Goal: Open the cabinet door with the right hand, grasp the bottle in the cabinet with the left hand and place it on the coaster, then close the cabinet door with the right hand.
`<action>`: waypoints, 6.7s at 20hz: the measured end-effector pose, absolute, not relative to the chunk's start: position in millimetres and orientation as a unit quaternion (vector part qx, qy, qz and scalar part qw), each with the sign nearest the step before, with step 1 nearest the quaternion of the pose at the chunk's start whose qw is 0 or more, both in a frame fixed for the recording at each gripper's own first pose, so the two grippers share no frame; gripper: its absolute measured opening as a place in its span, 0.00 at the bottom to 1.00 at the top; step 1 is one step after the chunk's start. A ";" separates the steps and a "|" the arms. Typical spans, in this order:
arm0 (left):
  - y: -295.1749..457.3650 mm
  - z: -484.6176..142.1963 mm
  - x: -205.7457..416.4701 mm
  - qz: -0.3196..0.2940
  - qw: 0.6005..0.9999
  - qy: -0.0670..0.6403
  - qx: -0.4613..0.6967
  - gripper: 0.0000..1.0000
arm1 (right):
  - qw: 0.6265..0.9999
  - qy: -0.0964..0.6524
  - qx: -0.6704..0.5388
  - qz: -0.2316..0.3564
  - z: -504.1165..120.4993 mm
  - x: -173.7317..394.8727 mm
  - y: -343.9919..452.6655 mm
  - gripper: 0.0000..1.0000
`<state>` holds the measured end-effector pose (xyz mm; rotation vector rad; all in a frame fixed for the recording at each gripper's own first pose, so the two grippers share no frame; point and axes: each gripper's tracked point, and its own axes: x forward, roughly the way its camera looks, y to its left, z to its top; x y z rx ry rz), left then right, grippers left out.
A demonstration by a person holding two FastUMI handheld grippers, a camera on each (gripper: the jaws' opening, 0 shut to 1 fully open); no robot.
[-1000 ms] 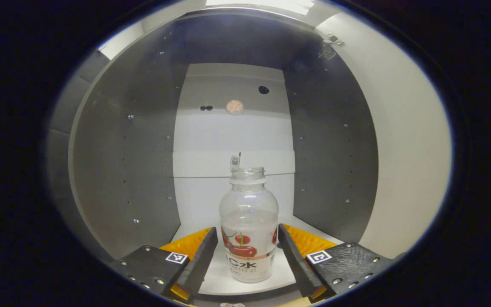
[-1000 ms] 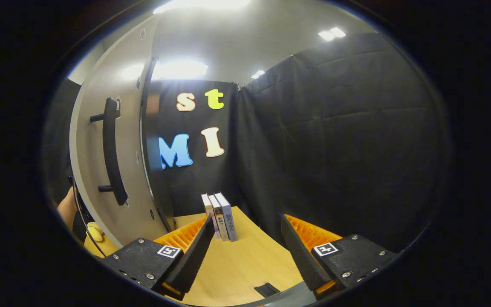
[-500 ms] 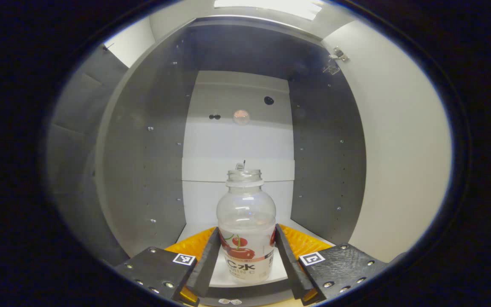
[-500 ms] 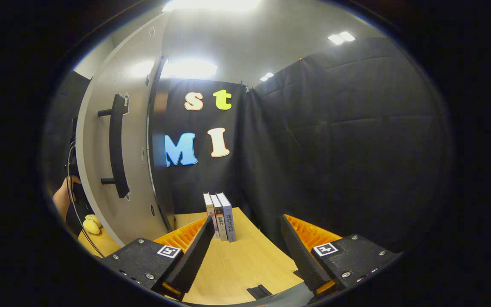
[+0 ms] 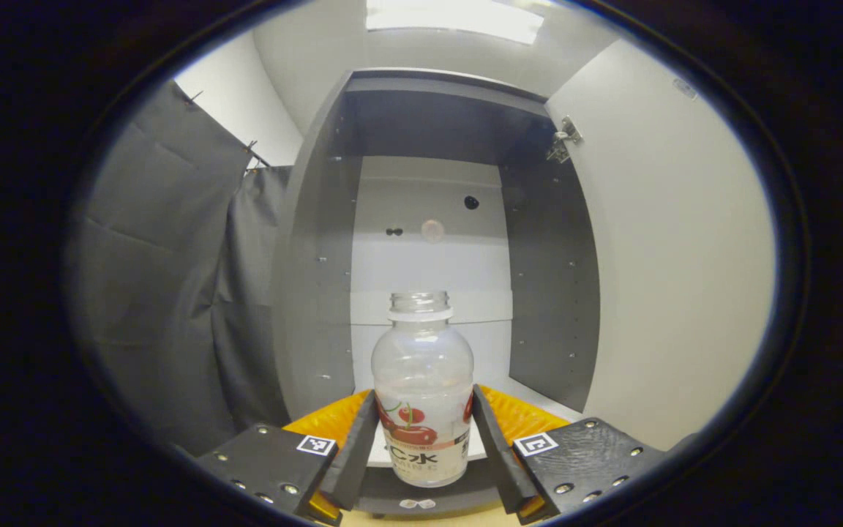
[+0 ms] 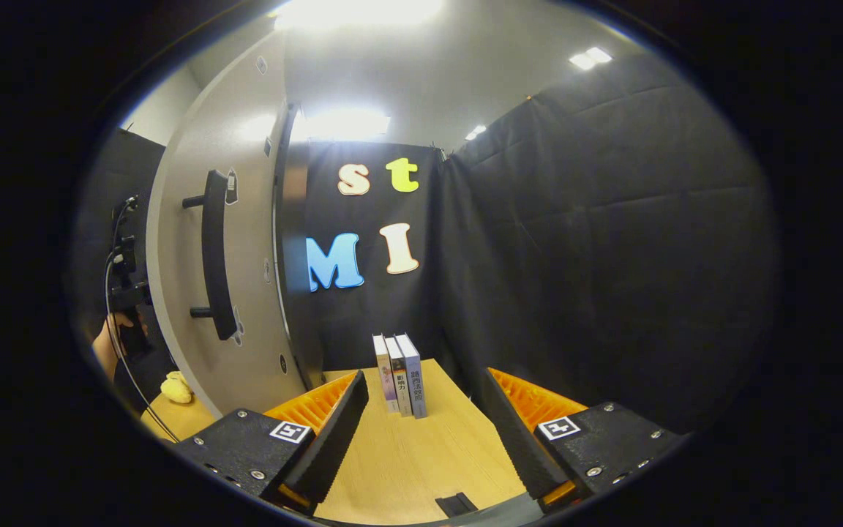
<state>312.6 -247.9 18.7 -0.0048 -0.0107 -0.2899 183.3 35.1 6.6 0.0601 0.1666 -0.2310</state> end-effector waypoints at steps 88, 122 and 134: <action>-90.1 -86.3 49.6 -0.005 0.993 0.119 0.022 0.81 | 0.998 0.030 0.037 -0.029 70.7 232.2 83.1 0.96; 82.5 -87.0 59.3 -0.020 0.995 0.099 -0.002 0.84 | 0.997 -0.004 -0.015 -0.074 101.2 197.7 233.8 0.93; 122.4 -87.8 62.7 -0.008 0.995 0.096 -0.011 0.81 | 1.000 -0.008 -0.010 -0.019 102.2 217.9 310.5 0.93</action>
